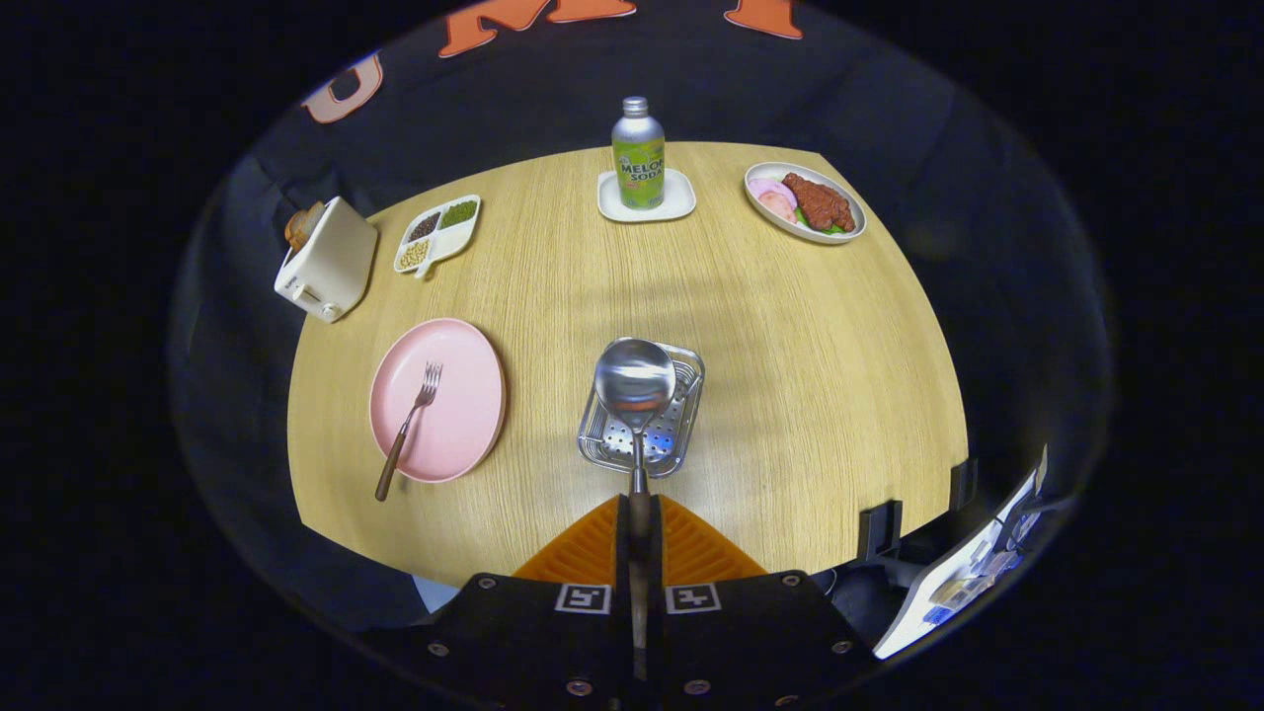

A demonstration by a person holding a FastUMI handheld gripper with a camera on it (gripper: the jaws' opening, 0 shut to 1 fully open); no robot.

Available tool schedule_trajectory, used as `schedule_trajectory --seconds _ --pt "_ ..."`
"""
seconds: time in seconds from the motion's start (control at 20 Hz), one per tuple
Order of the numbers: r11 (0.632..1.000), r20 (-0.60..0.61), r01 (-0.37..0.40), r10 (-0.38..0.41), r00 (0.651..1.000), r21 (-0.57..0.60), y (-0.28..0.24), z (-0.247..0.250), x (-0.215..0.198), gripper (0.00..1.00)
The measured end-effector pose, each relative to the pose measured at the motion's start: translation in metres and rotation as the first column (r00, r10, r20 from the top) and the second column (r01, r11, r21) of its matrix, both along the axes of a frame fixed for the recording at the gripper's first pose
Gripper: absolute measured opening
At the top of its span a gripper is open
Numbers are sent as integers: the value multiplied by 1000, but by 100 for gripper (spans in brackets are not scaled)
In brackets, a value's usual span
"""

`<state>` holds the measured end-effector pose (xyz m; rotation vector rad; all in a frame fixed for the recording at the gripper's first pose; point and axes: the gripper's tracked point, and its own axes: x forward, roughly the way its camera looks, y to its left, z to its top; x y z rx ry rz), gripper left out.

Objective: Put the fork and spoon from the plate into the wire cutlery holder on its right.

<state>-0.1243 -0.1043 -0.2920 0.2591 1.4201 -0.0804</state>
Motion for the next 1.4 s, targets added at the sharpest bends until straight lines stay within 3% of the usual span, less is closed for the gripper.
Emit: schedule_trajectory --seconds 0.35,0.7,0.9,1.05,1.2,1.4 --pt "998 -119 -38 45 992 58 -4 -26 10 6" --pt "998 -106 -15 21 994 58 -10 -41 30 9" --pt "999 25 11 -11 1000 34 -8 -33 53 7" --pt "1000 163 22 -21 986 -5 -3 -18 71 18" --pt "998 317 55 -42 948 -31 4 4 90 26" --pt "992 497 113 -74 865 -48 13 39 111 44"
